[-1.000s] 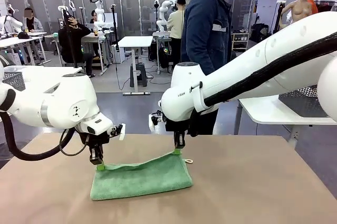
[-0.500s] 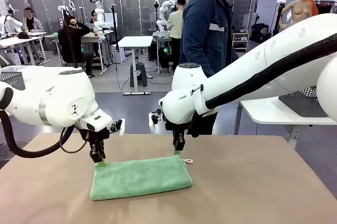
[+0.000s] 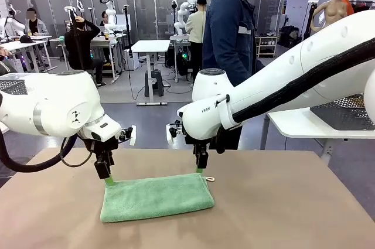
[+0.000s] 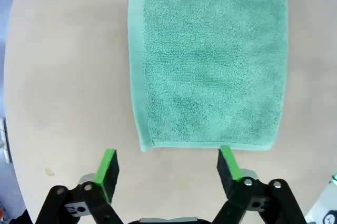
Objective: Fold the towels and place them in the basket.
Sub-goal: When a person lays out a Towel with hook on the table, fold it in half twice.
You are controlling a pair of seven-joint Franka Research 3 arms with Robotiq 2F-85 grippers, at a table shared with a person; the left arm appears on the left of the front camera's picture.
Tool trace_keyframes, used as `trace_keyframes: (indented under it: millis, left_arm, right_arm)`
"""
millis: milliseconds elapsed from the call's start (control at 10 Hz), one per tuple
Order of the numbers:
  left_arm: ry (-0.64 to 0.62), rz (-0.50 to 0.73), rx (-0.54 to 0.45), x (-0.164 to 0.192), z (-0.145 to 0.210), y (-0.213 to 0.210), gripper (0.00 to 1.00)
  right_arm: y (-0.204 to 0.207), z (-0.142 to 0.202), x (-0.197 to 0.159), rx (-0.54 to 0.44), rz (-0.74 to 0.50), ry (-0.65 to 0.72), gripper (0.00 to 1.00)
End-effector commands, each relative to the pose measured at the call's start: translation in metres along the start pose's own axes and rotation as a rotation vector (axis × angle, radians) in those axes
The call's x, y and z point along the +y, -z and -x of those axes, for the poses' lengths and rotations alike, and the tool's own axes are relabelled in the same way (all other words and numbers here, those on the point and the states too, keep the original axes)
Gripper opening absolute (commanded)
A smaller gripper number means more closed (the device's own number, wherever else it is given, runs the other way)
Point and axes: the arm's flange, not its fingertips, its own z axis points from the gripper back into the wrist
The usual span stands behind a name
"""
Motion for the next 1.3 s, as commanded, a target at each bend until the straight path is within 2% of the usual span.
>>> trace_keyframes:
  millis: [0,400,600,700,800,900,1000,1200]
  left_arm:
    - [0.002,0.001,0.003,0.006,-0.002,0.005,1.0]
    - [-0.001,0.009,0.002,0.002,0.0,0.006,1.0]
    - [-0.158,-0.042,0.014,-0.018,0.002,-0.053,1.0]
    - [-0.205,0.01,-0.061,-0.033,0.011,-0.085,1.0]
    - [-0.265,0.019,-0.078,-0.047,0.019,-0.111,1.0]
    - [-0.329,-0.013,-0.047,-0.065,0.026,-0.137,1.0]
    - [-0.386,-0.057,-0.045,-0.084,0.036,-0.164,1.0]
    - [-0.454,-0.142,-0.142,-0.133,0.065,-0.233,1.0]
  right_arm:
    - [0.0,-0.001,-0.002,0.0,-0.001,0.0,0.92]
    - [-0.001,-0.001,-0.002,-0.003,0.002,0.0,0.92]
    - [-0.018,-0.001,0.019,0.013,0.035,0.304,0.92]
    - [-0.023,0.002,0.032,0.015,0.053,0.384,0.92]
    - [-0.028,0.006,0.043,0.021,0.075,0.477,0.92]
    - [-0.031,0.01,0.054,0.026,0.092,0.591,1.0]
    - [-0.031,0.013,0.062,0.031,0.106,0.683,1.0]
    - [-0.023,0.017,0.078,0.041,0.126,0.869,1.0]
